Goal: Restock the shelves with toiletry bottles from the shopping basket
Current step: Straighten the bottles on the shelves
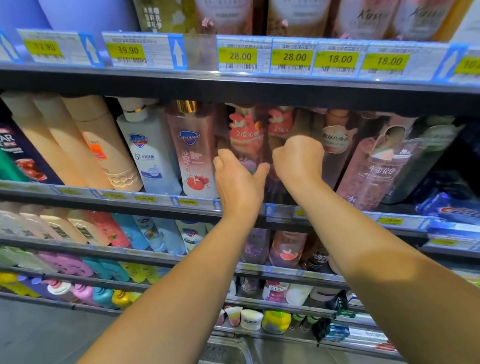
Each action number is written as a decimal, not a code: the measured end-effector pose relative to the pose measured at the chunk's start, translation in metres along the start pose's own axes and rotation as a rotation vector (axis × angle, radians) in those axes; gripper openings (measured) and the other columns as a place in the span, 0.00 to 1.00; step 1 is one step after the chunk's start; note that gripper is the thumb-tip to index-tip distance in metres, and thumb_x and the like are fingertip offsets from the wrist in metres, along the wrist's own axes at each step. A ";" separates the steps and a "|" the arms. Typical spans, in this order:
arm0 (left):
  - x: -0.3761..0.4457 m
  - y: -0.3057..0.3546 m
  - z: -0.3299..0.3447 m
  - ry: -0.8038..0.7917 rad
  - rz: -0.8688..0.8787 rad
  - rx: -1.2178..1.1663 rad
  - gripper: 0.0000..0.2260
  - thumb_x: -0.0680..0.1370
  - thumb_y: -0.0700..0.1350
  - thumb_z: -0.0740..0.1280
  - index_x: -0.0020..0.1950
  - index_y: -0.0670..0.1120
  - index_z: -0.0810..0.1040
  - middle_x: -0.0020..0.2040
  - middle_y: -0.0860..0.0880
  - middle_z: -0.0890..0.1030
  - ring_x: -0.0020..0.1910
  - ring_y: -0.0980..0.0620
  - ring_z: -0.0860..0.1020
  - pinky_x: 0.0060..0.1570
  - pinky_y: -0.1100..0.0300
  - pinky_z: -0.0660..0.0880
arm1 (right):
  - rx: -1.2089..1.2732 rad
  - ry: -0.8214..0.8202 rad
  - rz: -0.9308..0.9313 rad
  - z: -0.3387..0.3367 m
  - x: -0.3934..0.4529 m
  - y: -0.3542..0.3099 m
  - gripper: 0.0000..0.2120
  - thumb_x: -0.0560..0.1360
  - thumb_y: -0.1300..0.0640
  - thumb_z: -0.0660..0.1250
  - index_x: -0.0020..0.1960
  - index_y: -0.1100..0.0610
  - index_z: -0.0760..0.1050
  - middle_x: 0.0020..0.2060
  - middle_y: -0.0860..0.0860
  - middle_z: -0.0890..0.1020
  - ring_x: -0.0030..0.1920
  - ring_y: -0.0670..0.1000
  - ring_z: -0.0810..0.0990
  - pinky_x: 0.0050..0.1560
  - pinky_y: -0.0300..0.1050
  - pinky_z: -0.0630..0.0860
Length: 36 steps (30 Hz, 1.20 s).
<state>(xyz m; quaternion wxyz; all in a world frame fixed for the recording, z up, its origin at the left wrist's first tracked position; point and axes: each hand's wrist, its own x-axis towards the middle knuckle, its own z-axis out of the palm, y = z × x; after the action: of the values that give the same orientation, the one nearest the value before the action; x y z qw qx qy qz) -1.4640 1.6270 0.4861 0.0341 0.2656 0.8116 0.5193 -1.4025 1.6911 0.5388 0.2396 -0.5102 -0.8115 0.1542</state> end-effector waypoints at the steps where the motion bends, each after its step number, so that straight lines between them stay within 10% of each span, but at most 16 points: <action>1: 0.001 0.000 0.000 0.007 -0.009 0.014 0.22 0.72 0.49 0.75 0.49 0.47 0.62 0.49 0.50 0.67 0.46 0.51 0.69 0.44 0.55 0.68 | 0.030 0.022 0.019 0.000 -0.002 0.000 0.11 0.77 0.63 0.60 0.49 0.66 0.80 0.48 0.61 0.82 0.52 0.61 0.79 0.44 0.43 0.66; 8: 0.004 0.000 -0.005 0.018 -0.002 0.084 0.20 0.73 0.50 0.74 0.50 0.47 0.64 0.51 0.47 0.72 0.49 0.47 0.75 0.43 0.55 0.68 | 0.237 0.044 0.086 -0.002 -0.008 0.007 0.09 0.74 0.63 0.63 0.45 0.66 0.80 0.42 0.62 0.83 0.46 0.62 0.82 0.48 0.53 0.81; 36: 0.015 0.001 -0.011 -0.044 0.011 0.209 0.20 0.74 0.51 0.73 0.56 0.40 0.70 0.56 0.40 0.76 0.55 0.38 0.76 0.50 0.50 0.72 | 0.257 0.063 -0.130 -0.019 -0.014 0.037 0.12 0.76 0.53 0.70 0.41 0.56 0.68 0.41 0.54 0.77 0.45 0.60 0.78 0.40 0.47 0.67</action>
<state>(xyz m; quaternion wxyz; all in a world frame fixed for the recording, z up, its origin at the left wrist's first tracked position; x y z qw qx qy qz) -1.4801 1.6250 0.4957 0.0211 0.2835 0.8587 0.4263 -1.3591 1.6941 0.5332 0.3378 -0.4263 -0.8084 0.2250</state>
